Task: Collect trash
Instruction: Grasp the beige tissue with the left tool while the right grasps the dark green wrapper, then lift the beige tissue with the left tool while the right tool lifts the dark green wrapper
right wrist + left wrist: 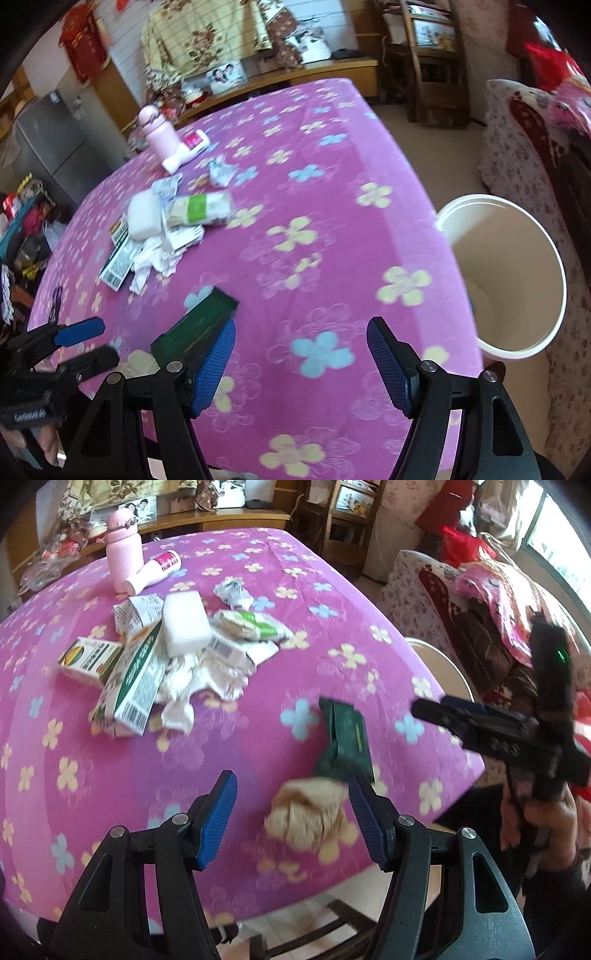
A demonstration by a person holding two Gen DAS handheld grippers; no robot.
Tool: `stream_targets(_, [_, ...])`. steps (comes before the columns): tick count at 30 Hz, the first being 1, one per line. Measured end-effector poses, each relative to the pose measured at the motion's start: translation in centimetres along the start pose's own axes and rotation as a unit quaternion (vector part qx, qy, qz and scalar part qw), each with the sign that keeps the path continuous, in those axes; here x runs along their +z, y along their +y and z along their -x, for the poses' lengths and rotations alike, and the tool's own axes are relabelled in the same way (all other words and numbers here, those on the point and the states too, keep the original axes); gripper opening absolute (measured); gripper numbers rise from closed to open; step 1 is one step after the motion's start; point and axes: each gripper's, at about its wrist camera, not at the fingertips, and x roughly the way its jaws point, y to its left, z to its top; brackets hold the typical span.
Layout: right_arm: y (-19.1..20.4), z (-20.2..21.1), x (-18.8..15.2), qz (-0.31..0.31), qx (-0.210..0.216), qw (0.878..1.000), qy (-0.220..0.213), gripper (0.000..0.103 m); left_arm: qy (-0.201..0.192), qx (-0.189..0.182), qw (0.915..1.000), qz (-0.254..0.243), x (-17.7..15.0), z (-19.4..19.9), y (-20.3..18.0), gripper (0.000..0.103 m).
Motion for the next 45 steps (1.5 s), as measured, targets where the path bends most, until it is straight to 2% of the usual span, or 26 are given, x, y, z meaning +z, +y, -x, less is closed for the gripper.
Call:
stream_targets(3, [0.9,-0.4,0.0,0.004,0.005,1.0,0.005,0.071,0.011,-0.014,0.9998,-0.012,-1.4,0.0,-0.5,0.065])
stream_targets(8, [2.1,-0.5,0.1,0.014,0.01,1.0,0.007,0.071,0.028,-0.005,0.999,-0.035,-2.4,-1.9,-1.4,0.066])
stream_targets(11, [2.6,-0.4,0.0,0.019,0.013,1.0,0.01,0.071,0.015,0.003,0.999,-0.043,-2.7,-2.5,-1.5,0.064])
stream_targets(12, [2.8,-0.5,-0.1,0.022,0.015,1.0,0.011,0.071,0.01,0.0,0.9991,-0.042,-2.7,-2.4,-1.4,0.052])
stream_targets(13, [3.0,-0.5,-0.2,0.023,0.016,1.0,0.013,0.071,0.011,-0.004,0.9991,-0.039,-2.6,-2.4,-1.1,0.031])
stream_targets(14, [3.2,-0.6,-0.3,0.023,0.019,0.999,0.016,0.071,0.016,-0.007,0.9992,-0.037,-2.6,-2.5,-0.8,0.025])
stream_targets(16, [3.5,-0.8,-0.5,0.021,0.028,0.999,0.023,0.071,0.015,-0.014,0.9995,-0.025,-2.6,-2.3,-0.1,0.023])
stream_targets(18, [3.8,-1.3,-0.7,0.017,0.042,0.998,0.036,0.071,0.005,0.002,0.9997,-0.023,-2.6,-1.6,0.7,0.019])
stream_targets(25, [5.6,-3.2,-1.4,0.015,0.078,0.994,0.075,0.071,-0.029,0.038,0.9988,0.006,-2.1,0.2,3.7,0.017])
stream_targets(31, [8.4,-4.8,-0.9,0.051,0.071,0.993,0.075,0.071,-0.043,0.053,0.9973,0.026,-2.1,0.9,5.6,0.017])
stream_targets(32, [8.9,-5.2,-0.7,0.058,0.069,0.993,0.074,0.07,-0.044,0.053,0.9972,0.03,-2.1,1.0,5.9,0.017])
stream_targets(34, [10.0,-6.0,-0.6,0.072,0.063,0.993,0.071,0.056,-0.044,0.051,0.997,0.039,-2.2,1.2,6.4,0.017])
stream_targets(35, [10.3,-6.2,-0.6,0.077,0.061,0.993,0.072,0.054,-0.044,0.05,0.9969,0.042,-2.3,1.2,6.5,0.017])
stream_targets(44, [11.1,-6.3,-1.6,0.103,0.056,0.991,0.072,0.054,-0.041,0.038,0.9972,0.051,-2.4,0.3,6.6,0.017])
stream_targets(45, [11.2,-6.2,-1.7,0.109,0.052,0.99,0.069,0.05,-0.038,0.036,0.9973,0.052,-2.4,0.1,6.5,0.017])
